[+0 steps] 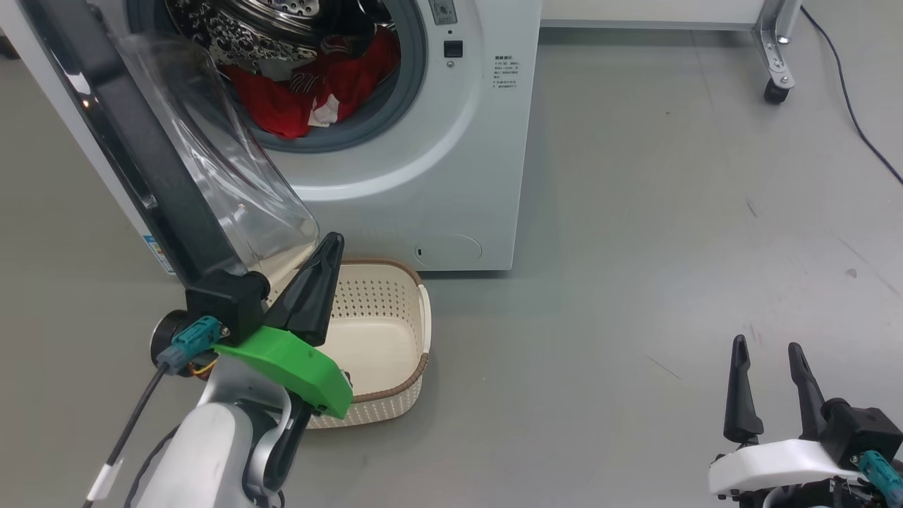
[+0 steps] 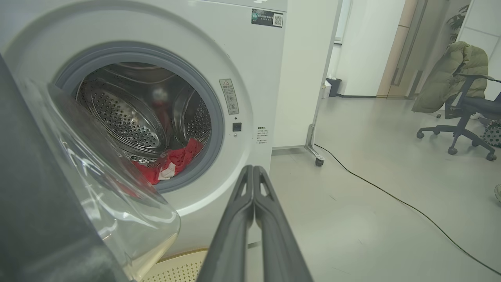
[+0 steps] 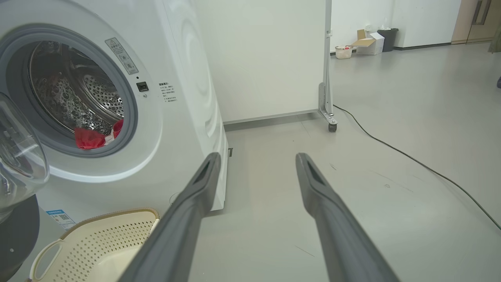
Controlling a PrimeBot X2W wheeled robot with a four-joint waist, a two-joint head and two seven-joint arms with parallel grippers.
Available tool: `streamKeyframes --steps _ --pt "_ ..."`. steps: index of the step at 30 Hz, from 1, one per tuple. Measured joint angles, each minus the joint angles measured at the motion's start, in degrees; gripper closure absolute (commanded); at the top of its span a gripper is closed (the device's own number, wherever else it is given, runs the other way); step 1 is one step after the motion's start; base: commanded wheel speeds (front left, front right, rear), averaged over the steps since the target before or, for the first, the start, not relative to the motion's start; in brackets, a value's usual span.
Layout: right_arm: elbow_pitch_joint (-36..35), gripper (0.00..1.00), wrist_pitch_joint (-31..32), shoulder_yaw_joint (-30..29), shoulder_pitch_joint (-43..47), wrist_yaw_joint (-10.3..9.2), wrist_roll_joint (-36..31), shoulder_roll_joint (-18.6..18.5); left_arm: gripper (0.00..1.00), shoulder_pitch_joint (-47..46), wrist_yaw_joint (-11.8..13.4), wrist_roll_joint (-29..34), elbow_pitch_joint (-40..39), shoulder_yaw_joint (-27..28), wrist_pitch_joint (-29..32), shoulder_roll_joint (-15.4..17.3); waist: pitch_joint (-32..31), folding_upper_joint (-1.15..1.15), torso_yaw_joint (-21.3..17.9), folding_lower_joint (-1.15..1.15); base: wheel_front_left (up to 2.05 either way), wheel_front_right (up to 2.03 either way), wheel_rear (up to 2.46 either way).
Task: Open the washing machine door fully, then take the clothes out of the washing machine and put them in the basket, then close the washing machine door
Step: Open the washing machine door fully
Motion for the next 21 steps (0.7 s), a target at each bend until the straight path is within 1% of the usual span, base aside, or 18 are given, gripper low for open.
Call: streamKeyframes --steps 4,9,18,21 --pt "0.0 0.0 0.0 -0.1 0.0 0.03 0.0 0.1 1.0 0.8 0.2 -0.7 1.6 -0.1 1.8 -0.2 0.2 0.0 -0.1 0.0 0.0 0.0 0.0" --pt "0.1 0.0 0.0 -0.1 0.0 0.52 0.0 0.3 1.0 1.6 1.4 -1.0 3.4 0.1 3.3 -0.3 0.6 0.0 -0.1 0.0 0.0 0.0 0.0" --pt "0.3 0.0 0.0 -0.3 -0.3 0.69 -0.2 0.5 1.0 2.4 2.7 -1.1 7.3 1.8 3.7 -0.3 1.2 0.0 0.0 0.0 0.0 0.0 0.0" --pt "0.4 0.0 0.0 -0.3 -0.3 1.02 -0.5 0.5 1.0 2.4 3.2 -1.1 8.1 2.5 3.7 -0.1 1.3 0.0 0.1 0.0 0.0 0.0 0.0"
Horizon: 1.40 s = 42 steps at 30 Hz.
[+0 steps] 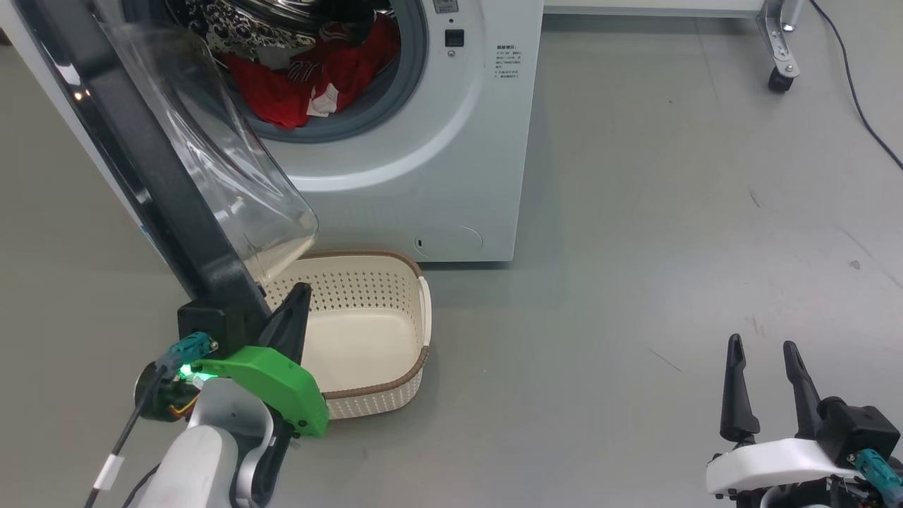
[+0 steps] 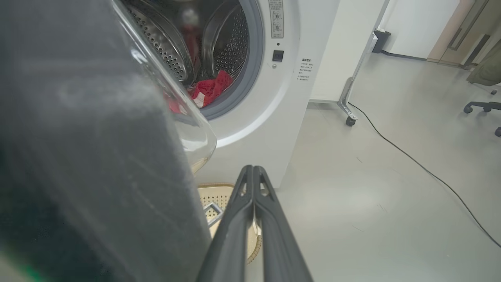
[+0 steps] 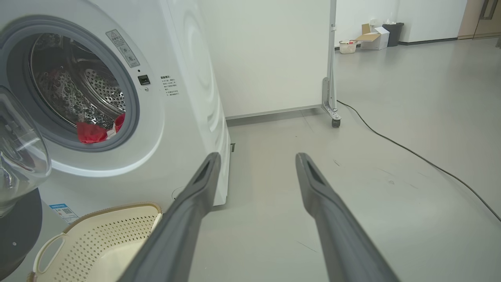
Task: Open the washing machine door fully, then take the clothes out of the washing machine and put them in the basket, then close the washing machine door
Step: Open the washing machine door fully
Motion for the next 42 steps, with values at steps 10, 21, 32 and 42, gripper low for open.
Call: streamKeyframes --steps 10,21,32,42 --pt "0.4 0.0 0.0 -0.1 -0.2 0.48 -0.1 0.2 1.0 0.0 0.9 0.0 1.6 1.8 -1.3 0.6 -0.1 0.0 0.6 0.0 0.0 0.0 0.0" --pt "0.7 0.0 0.0 -1.4 -0.2 0.49 -0.1 0.3 1.0 -0.1 0.8 0.0 3.7 0.8 -2.0 0.4 -0.7 0.0 2.9 0.0 0.0 0.0 0.0" --pt "0.7 0.0 0.0 -1.4 -0.1 1.05 -0.5 0.7 1.0 -0.1 0.8 -0.4 4.4 1.1 -3.2 -0.3 -0.8 0.0 7.0 0.0 0.0 0.0 0.0" --pt "0.7 0.0 0.0 -1.4 -0.1 1.44 -0.6 0.8 1.0 -0.2 1.2 -0.8 5.0 3.5 -4.7 0.0 0.0 0.0 10.8 0.0 0.0 0.0 0.0"
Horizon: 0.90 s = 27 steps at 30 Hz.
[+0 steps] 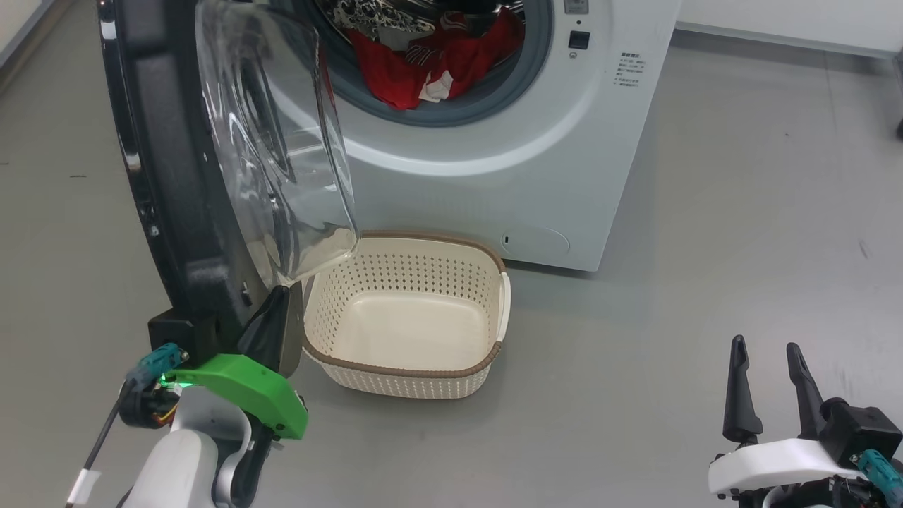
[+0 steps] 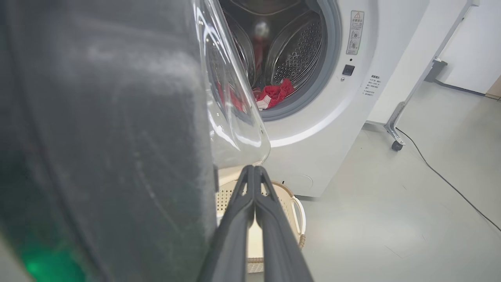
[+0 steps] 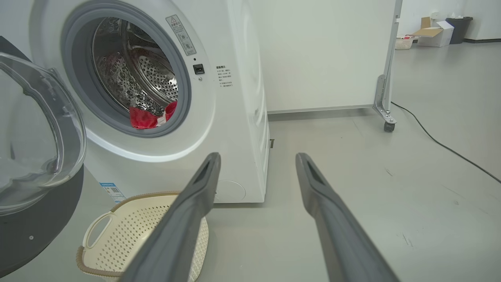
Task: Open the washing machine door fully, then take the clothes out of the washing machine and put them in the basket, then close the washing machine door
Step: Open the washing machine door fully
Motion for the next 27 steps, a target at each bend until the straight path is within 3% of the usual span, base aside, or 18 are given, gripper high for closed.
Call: streamKeyframes --steps 12,27 --pt "0.0 0.0 0.0 0.7 -0.3 0.55 -1.0 0.1 1.0 -0.1 1.2 -2.4 0.7 4.0 -1.9 0.8 1.8 0.0 4.0 0.0 0.0 0.0 0.0" --pt "0.2 0.0 0.0 2.5 -2.7 1.08 -2.8 0.0 1.0 -1.4 2.4 -5.9 0.7 12.0 -3.7 4.4 6.6 0.0 5.4 0.0 0.0 0.0 0.0"
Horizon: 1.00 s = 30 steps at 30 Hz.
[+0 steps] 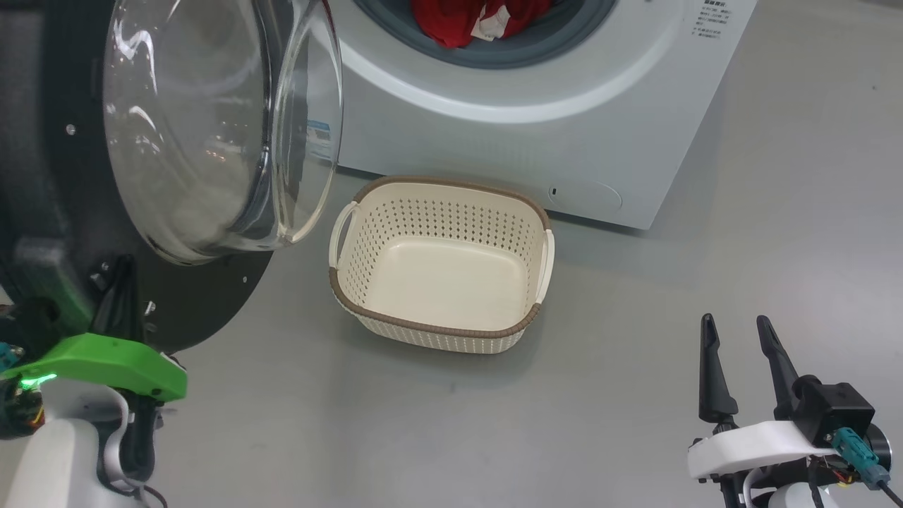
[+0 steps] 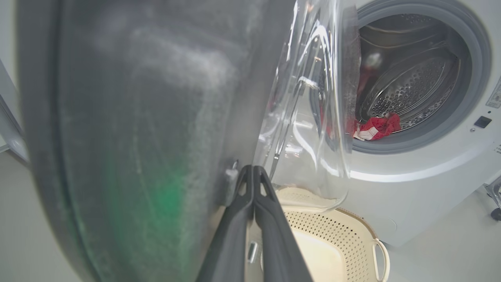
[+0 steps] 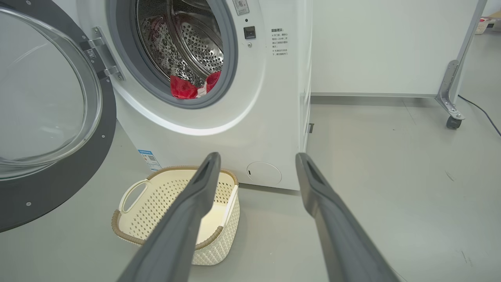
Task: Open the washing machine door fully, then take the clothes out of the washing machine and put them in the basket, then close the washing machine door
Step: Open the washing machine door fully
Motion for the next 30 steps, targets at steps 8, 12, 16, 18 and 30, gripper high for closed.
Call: streamKeyframes --steps 8,12,16,18,30 --pt "-0.1 0.0 0.0 0.6 -2.4 0.0 -1.4 -1.0 1.0 -2.8 0.8 -2.1 0.2 4.7 -0.7 2.0 4.2 0.0 -0.2 0.0 0.0 0.0 0.0" --pt "-0.4 0.0 0.1 0.8 -3.5 0.0 -2.0 -1.4 1.0 -4.0 0.9 -3.6 0.8 7.0 -1.2 3.3 6.2 0.0 -0.4 0.0 0.0 0.0 0.0" --pt "-0.8 0.0 0.4 0.8 -4.6 0.0 -2.4 -1.9 1.0 -5.4 0.9 -4.0 1.6 8.7 -1.7 4.7 8.2 0.0 -0.5 0.0 0.0 0.0 0.0" --pt "-0.9 0.0 0.4 0.8 -5.1 0.0 -2.8 -2.0 1.0 -6.2 1.0 -4.6 2.3 9.7 -1.7 5.3 9.2 0.0 -0.6 0.0 0.0 0.0 0.0" --pt "-2.1 0.0 1.5 0.4 -7.7 -0.04 -4.2 -4.6 1.0 -11.7 1.6 -7.6 7.2 14.6 -1.7 9.0 14.5 0.0 -0.6 0.0 0.0 0.0 0.0"
